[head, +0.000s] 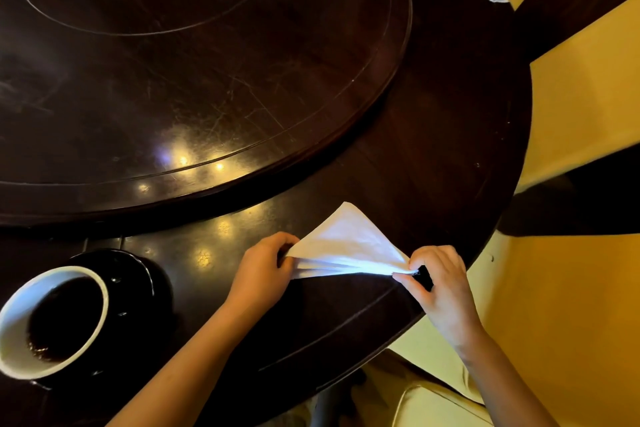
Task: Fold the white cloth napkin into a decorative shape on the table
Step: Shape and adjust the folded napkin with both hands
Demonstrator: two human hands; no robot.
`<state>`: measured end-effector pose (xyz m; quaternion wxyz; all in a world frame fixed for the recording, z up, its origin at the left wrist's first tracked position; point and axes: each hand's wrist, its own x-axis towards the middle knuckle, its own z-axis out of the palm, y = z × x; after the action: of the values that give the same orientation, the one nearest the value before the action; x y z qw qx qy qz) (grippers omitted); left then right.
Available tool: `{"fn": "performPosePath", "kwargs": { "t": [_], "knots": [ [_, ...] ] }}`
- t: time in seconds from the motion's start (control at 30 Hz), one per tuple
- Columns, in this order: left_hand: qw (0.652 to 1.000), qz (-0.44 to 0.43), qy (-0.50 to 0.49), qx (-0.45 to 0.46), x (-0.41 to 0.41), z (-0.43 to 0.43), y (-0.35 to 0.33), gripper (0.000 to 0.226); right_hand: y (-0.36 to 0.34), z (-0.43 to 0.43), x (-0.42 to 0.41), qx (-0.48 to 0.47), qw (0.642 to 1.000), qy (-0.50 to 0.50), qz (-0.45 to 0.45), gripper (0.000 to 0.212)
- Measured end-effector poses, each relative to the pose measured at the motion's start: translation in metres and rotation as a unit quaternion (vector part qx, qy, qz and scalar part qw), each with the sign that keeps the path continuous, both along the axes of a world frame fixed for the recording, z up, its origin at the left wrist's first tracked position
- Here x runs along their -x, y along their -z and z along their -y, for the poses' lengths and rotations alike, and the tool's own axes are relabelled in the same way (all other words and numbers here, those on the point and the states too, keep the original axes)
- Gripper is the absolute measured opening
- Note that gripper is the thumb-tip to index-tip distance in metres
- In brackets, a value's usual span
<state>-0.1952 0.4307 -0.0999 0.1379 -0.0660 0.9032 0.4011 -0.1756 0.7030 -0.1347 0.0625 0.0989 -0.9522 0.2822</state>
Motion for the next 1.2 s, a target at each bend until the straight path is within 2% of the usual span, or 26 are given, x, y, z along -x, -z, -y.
{"fn": "performPosePath", "kwargs": {
  "t": [0.23,0.4,0.47,0.57,0.67,0.77,0.87,0.93,1.07,1.13,1.2],
  "knots": [
    [1.0,-0.018,0.001,-0.002,-0.003,0.0,0.003,0.021,0.003,0.005,-0.007,0.067,0.995,0.066,0.033,0.026],
    [0.999,-0.015,0.013,0.029,-0.003,0.004,0.006,0.021,0.0,0.006,-0.008,0.035,0.993,0.097,0.065,0.022],
    [0.999,0.0,0.035,0.036,-0.001,0.006,0.003,0.025,-0.004,0.006,-0.007,0.03,0.991,0.106,0.073,0.027],
    [0.995,0.028,0.093,0.023,0.003,0.007,-0.007,0.041,-0.013,0.007,-0.005,0.075,0.986,0.105,0.101,0.027],
    [0.999,0.012,0.047,0.002,0.013,-0.006,-0.016,0.042,-0.021,0.005,0.0,0.114,0.972,0.114,0.168,0.03],
    [0.999,0.007,0.015,0.049,0.024,-0.025,-0.014,0.035,-0.023,0.002,0.003,0.11,0.973,0.08,0.187,0.025],
    [0.991,-0.009,0.062,0.121,0.026,-0.036,-0.007,0.028,-0.022,0.004,0.004,0.085,0.979,0.08,0.166,0.038],
    [0.987,-0.01,0.084,0.135,0.023,-0.038,-0.006,0.028,-0.018,0.008,0.004,0.041,0.986,0.082,0.141,0.042],
    [0.993,0.005,0.077,0.084,0.019,-0.04,-0.009,0.017,-0.014,0.012,0.002,0.002,0.986,0.086,0.14,0.032],
    [0.997,0.055,0.052,0.024,0.022,-0.038,-0.009,0.026,-0.014,0.011,-0.001,0.004,0.987,0.074,0.139,0.039],
    [0.992,0.102,0.07,-0.017,0.024,-0.037,-0.011,0.027,-0.015,0.01,-0.003,-0.004,0.988,0.059,0.139,0.047]
  ]
}}
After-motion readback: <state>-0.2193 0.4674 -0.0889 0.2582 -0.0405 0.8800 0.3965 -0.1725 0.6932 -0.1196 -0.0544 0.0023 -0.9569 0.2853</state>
